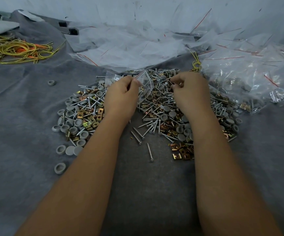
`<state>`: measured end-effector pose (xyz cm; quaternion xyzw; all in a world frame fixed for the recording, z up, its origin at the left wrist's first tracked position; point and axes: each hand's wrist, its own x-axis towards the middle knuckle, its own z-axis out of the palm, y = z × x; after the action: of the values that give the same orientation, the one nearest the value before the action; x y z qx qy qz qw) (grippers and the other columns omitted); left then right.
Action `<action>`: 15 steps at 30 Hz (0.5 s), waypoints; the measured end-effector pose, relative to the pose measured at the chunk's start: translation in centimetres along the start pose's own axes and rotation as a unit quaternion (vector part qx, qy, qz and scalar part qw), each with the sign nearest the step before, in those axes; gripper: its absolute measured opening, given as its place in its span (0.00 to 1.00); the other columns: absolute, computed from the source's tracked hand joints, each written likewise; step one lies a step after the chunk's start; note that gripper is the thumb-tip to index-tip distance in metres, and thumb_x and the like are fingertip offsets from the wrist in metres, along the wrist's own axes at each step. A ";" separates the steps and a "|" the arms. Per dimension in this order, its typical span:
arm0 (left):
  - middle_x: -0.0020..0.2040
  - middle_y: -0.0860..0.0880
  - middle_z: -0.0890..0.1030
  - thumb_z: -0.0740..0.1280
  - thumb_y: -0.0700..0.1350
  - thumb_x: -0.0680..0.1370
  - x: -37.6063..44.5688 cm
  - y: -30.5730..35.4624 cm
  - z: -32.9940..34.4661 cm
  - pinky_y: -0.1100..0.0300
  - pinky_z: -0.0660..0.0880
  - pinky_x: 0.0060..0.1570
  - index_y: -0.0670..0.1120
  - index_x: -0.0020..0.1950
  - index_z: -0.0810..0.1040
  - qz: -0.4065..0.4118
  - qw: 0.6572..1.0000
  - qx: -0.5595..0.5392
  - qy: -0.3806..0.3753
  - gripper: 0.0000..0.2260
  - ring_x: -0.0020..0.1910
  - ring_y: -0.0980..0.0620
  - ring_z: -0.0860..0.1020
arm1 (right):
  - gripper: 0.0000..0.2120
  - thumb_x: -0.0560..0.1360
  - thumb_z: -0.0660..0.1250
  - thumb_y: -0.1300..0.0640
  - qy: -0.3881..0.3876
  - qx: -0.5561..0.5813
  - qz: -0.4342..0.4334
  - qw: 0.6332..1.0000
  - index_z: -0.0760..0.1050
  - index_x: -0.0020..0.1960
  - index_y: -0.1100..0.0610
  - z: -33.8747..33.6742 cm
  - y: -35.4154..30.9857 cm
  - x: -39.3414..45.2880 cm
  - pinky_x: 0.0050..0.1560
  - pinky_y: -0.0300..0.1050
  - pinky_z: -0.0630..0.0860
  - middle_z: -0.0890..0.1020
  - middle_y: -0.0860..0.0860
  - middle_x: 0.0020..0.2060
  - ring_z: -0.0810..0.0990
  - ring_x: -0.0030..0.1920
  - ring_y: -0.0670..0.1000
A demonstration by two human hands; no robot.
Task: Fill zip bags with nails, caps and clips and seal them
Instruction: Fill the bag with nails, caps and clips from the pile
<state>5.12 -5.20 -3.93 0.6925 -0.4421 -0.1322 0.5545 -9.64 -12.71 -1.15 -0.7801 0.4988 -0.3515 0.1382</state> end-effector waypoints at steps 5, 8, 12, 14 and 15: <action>0.24 0.57 0.74 0.55 0.54 0.75 0.2 -0.2 0.1 0.57 0.67 0.31 0.58 0.39 0.77 0.000 1.000 -0.005 0.005 0.12 0.22 0.60 0.66 | 0.12 0.76 0.66 0.57 -0.077 -0.066 -0.109 0.989 0.82 0.58 0.50 0.2 -1.3 -0.3 0.60 0.53 0.73 0.81 0.52 0.55 0.76 0.59 0.55; 0.23 0.59 0.74 0.55 0.54 0.75 0.4 -0.4 0.2 0.58 0.66 0.31 0.58 0.39 0.77 0.002 1.000 -0.006 0.011 0.12 0.22 0.60 0.67 | 0.09 0.78 0.65 0.51 -0.124 -0.155 -0.168 0.966 0.81 0.54 0.50 1.2 -2.0 -0.9 0.54 0.52 0.68 0.79 0.50 0.48 0.74 0.57 0.57; 0.23 0.59 0.74 0.56 0.54 0.75 0.6 -0.5 0.3 0.57 0.66 0.30 0.57 0.38 0.77 0.001 1.000 -0.007 0.015 0.12 0.22 0.60 0.66 | 0.11 0.79 0.63 0.48 -0.135 -0.197 -0.169 0.956 0.80 0.57 0.49 2.2 -2.3 -1.1 0.58 0.52 0.66 0.77 0.50 0.51 0.72 0.59 0.56; 0.23 0.59 0.74 0.56 0.53 0.75 0.6 -0.6 0.2 0.56 0.68 0.31 0.57 0.39 0.77 0.004 1.000 -0.007 0.013 0.12 0.23 0.59 0.68 | 0.09 0.78 0.65 0.48 -0.123 -0.182 -0.164 0.962 0.81 0.55 0.47 2.3 -2.5 -1.1 0.61 0.53 0.65 0.78 0.50 0.51 0.72 0.61 0.57; 0.24 0.59 0.74 0.56 0.54 0.75 0.5 -0.6 0.2 0.56 0.68 0.31 0.57 0.39 0.77 0.005 1.000 -0.006 0.013 0.12 0.24 0.58 0.68 | 0.08 0.77 0.66 0.49 -0.117 -0.178 -0.164 0.963 0.82 0.54 0.47 2.3 -2.6 -1.0 0.63 0.54 0.64 0.79 0.49 0.52 0.71 0.64 0.57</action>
<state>5.56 -5.78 -4.36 0.6888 -0.4371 -0.1232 0.5650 -6.61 -10.90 -1.75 -0.8989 0.3988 -0.1815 -0.0048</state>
